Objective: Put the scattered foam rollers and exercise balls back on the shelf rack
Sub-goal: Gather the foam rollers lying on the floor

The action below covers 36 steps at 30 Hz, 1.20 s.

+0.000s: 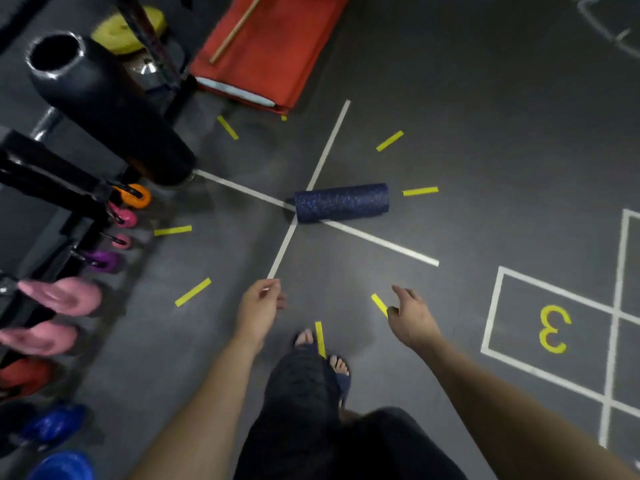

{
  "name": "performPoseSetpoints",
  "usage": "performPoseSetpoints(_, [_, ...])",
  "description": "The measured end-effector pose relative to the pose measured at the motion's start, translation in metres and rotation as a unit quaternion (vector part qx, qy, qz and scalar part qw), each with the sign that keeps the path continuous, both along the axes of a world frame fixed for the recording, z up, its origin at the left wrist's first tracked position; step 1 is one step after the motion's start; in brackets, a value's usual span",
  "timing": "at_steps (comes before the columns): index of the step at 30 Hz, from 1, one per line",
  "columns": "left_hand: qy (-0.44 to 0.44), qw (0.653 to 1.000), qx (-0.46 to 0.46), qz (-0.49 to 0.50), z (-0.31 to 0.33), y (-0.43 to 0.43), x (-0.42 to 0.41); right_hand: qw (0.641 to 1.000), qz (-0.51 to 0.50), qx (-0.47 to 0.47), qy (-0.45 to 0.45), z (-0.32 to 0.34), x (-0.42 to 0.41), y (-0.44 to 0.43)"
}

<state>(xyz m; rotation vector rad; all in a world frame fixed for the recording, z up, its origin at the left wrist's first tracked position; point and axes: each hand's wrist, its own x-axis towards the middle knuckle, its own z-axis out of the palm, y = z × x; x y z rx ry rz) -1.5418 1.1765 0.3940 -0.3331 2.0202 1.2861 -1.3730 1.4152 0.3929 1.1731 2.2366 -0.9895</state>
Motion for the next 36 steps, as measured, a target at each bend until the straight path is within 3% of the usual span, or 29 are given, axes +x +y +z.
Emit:
performPoseSetpoints(3, [-0.002, 1.000, 0.015, 0.006, 0.005, 0.054, -0.092, 0.999, -0.053, -0.006, -0.005, -0.011, -0.103, 0.061])
performPoseSetpoints(8, [-0.056, 0.998, -0.011, 0.028, -0.086, 0.153, -0.254, 0.997, -0.073, 0.003, -0.003, -0.085, -0.258, 0.156])
performPoseSetpoints(12, [-0.117, 0.992, -0.049, 0.006, -0.194, 0.246, -0.362, 0.995, -0.085, -0.021, -0.045, -0.186, -0.357, 0.236])
performPoseSetpoints(16, [-0.055, 0.992, -0.106, -0.043, -0.331, 0.333, -0.442, 0.997, -0.047, 0.037, -0.051, -0.328, -0.446, 0.330])
performPoseSetpoints(19, [-0.017, 0.977, -0.177, -0.116, -0.445, 0.380, -0.493, 0.993, -0.071, 0.078, -0.060, -0.428, -0.490, 0.398])
performPoseSetpoints(22, [0.016, 0.972, -0.232, -0.042, -0.552, 0.394, -0.551, 0.986, -0.136, 0.087, -0.032, -0.527, -0.538, 0.452])
performPoseSetpoints(26, [0.026, 0.984, -0.173, 0.043, -0.621, 0.416, -0.608, 0.977, -0.212, 0.013, 0.005, -0.613, -0.587, 0.508])
performPoseSetpoints(28, [-0.007, 0.988, -0.137, 0.078, -0.625, 0.412, -0.611, 0.960, -0.276, -0.026, 0.030, -0.622, -0.586, 0.517])
performPoseSetpoints(30, [-0.059, 0.986, -0.093, 0.123, -0.580, 0.403, -0.582, 0.942, -0.332, -0.031, 0.031, -0.594, -0.570, 0.509])
performPoseSetpoints(32, [-0.056, 0.979, -0.076, 0.178, -0.499, 0.383, -0.532, 0.939, -0.344, -0.018, 0.015, -0.525, -0.552, 0.488])
performPoseSetpoints(36, [-0.098, 0.947, -0.147, 0.269, -0.293, 0.319, -0.423, 0.962, -0.269, -0.039, -0.026, -0.341, -0.540, 0.438])
